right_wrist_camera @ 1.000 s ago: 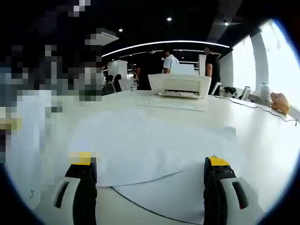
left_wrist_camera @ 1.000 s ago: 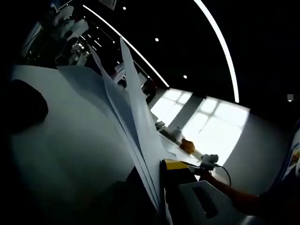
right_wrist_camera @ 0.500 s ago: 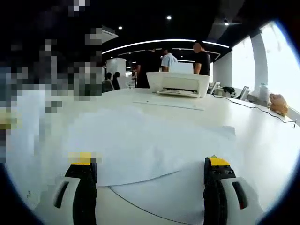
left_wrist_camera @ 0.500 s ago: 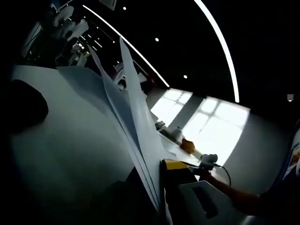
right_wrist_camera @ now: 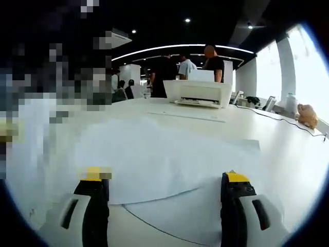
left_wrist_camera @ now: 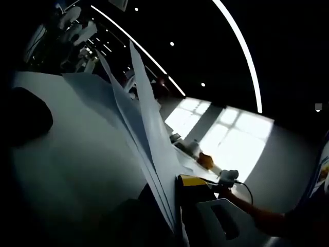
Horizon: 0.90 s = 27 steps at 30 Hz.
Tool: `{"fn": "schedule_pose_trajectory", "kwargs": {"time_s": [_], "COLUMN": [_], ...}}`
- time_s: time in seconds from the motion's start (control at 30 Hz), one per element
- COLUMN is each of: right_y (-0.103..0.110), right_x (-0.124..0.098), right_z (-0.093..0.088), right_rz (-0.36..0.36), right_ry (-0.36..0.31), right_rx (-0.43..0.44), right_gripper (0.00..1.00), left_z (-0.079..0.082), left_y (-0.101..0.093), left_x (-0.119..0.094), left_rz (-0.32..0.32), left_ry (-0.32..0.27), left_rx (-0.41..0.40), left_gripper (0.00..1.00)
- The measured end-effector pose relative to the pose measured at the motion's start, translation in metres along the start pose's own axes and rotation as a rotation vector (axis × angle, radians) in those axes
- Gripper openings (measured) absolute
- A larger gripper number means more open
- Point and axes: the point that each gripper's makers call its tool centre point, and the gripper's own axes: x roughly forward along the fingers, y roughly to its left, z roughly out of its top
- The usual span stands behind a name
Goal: Organize the stack of printing papers by aligning and flattening the scattered papers on the table
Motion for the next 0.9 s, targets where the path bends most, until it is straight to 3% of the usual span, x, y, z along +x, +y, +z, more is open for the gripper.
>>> {"fn": "schedule_pose_trajectory", "kwargs": {"time_s": [0.9], "right_y": [0.013], "right_x": [-0.002], "right_z": [0.001], "right_rz": [0.054], "right_ry": [-0.013], "right_rx": [-0.019], "right_gripper": [0.71], "left_z": [0.003], "left_y": [0.004], "left_x": [0.001], "left_rz": [-0.003], "left_ry": [-0.005], "left_rx": [-0.004], "left_gripper": [0.07]}}
